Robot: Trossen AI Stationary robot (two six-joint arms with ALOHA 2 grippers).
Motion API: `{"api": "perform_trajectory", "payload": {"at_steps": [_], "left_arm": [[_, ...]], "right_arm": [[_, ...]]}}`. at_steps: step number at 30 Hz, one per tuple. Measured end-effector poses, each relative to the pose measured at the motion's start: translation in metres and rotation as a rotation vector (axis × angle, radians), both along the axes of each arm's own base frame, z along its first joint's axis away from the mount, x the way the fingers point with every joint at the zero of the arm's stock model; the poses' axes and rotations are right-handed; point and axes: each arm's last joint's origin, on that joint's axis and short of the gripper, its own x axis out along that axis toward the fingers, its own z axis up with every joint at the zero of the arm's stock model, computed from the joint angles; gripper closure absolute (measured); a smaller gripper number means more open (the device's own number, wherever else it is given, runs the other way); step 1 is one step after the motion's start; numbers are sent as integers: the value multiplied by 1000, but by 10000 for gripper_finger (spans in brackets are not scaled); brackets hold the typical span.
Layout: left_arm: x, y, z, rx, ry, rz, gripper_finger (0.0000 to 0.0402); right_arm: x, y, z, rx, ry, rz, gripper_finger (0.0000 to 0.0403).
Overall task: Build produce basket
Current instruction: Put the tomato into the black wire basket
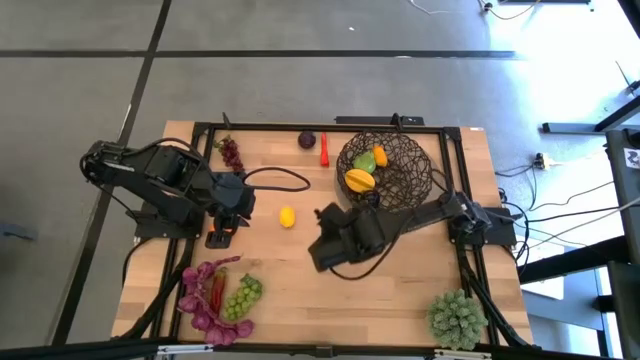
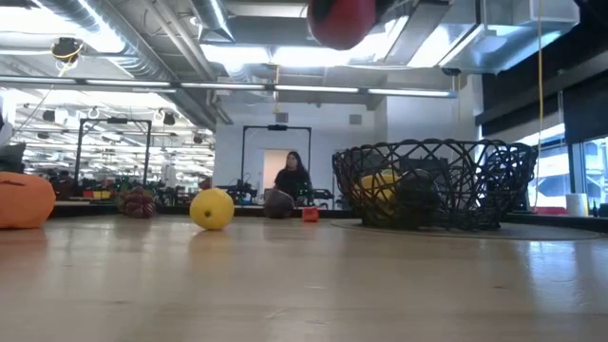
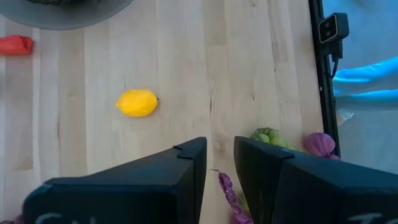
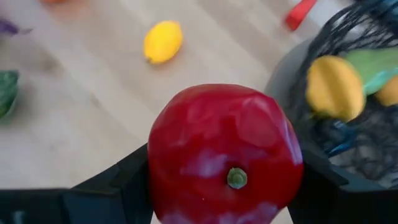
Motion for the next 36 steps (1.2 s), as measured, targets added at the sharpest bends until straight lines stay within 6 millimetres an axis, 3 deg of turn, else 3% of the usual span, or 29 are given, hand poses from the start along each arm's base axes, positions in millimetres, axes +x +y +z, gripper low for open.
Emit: {"api": "perform_trajectory", "payload": {"at_steps": [11,20,26,36], "left_arm": [[4,12,2,180,-64,159,331],[13,45,6,240,-119,279,331],[15,71,7,279,-118,365,331],[11,115,9,358,-100,478,331]], "right_arm": [[-3,-76,35,-154,-4,-5,143],[-5,-176,41,-195,144,-13,145],[-16,-221,25,-177,289,-9,146],[-64,-245,-18,17,404,-245,146]]}}
